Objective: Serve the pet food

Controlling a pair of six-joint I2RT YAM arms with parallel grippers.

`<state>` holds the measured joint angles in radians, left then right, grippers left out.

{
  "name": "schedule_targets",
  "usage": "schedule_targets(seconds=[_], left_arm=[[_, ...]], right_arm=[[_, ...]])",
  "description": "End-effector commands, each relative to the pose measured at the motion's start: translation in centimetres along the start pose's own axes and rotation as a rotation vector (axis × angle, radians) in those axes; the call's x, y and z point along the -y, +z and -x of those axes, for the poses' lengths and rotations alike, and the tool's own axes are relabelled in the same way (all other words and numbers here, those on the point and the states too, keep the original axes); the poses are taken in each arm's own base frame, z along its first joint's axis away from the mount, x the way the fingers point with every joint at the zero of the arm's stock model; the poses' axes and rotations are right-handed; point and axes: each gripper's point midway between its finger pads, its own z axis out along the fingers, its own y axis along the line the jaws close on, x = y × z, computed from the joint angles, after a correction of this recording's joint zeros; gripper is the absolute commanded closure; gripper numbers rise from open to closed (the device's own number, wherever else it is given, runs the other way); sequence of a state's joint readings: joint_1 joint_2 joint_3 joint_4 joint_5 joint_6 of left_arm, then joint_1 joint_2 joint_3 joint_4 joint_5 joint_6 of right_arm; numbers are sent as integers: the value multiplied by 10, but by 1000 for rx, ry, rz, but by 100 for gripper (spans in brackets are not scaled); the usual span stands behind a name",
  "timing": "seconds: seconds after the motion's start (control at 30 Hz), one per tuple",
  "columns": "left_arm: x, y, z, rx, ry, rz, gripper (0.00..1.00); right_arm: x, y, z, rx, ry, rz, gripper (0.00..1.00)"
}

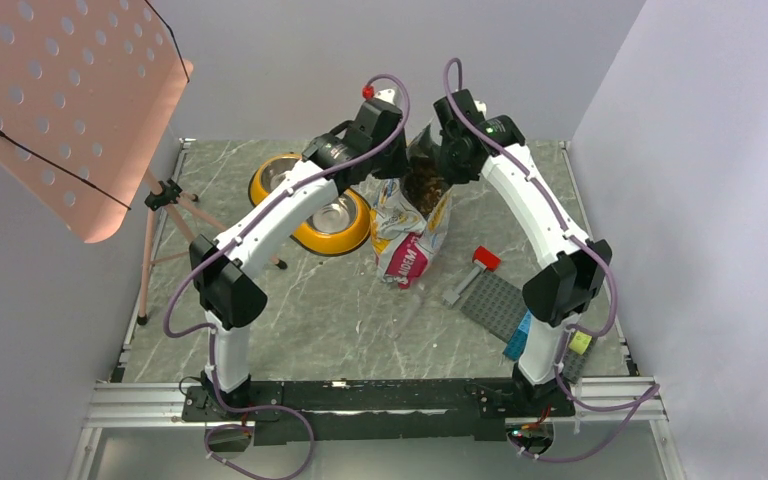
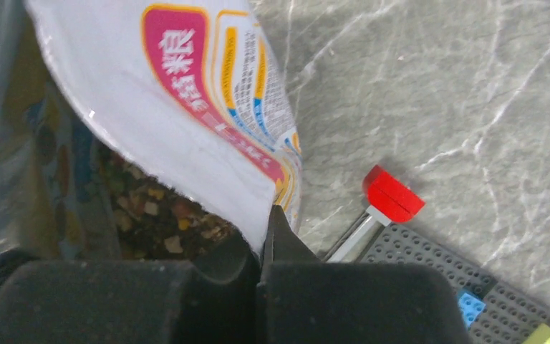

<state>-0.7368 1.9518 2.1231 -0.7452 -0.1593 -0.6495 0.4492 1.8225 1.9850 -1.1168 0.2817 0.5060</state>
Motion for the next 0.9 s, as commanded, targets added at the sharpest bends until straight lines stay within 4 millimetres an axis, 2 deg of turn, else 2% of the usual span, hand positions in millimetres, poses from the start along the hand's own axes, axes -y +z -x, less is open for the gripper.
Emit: schedule_targets(seconds=[0.0,0.1,0.17,0.3,0.37,0.47,0.5,0.53,0.57,0.6,0.73,0.87], left_arm=[[10,-38,44,88,-107,-102,100],[10,-40,50,77,-118,-134,100],[14,-39,54,73,-114,-155,100],[29,-34,65,85,-116,-219,100],[32,-30,67,89,-116,-229,100],[19,-24,55,66,-104,-188,100],[10,-22,46,46,-105,-164,100],[-4,-15,28,10,-109,-135,100],[-12,-22,22,7,-112,-129,100],[-28,-17,5,-26,-117,-90,100],[-72,-42,-21,-47,-122,-14,100],[-84,-61,-21,-53,-86,7,100]], right_arm=[[27,-30,82,239,57,-65,100],[41,-53,125,344,25,-106,100],[44,-64,144,402,-2,-115,100],[50,-89,165,529,-18,-112,100],[37,-99,168,562,-71,-36,100],[20,-87,148,520,-127,21,100],[12,-78,136,482,-152,38,100],[4,-71,123,448,-173,51,100],[-7,-65,108,416,-197,69,100],[-18,-64,96,397,-222,90,100],[-59,-64,49,351,-316,151,100],[-86,-69,33,323,-346,242,100]])
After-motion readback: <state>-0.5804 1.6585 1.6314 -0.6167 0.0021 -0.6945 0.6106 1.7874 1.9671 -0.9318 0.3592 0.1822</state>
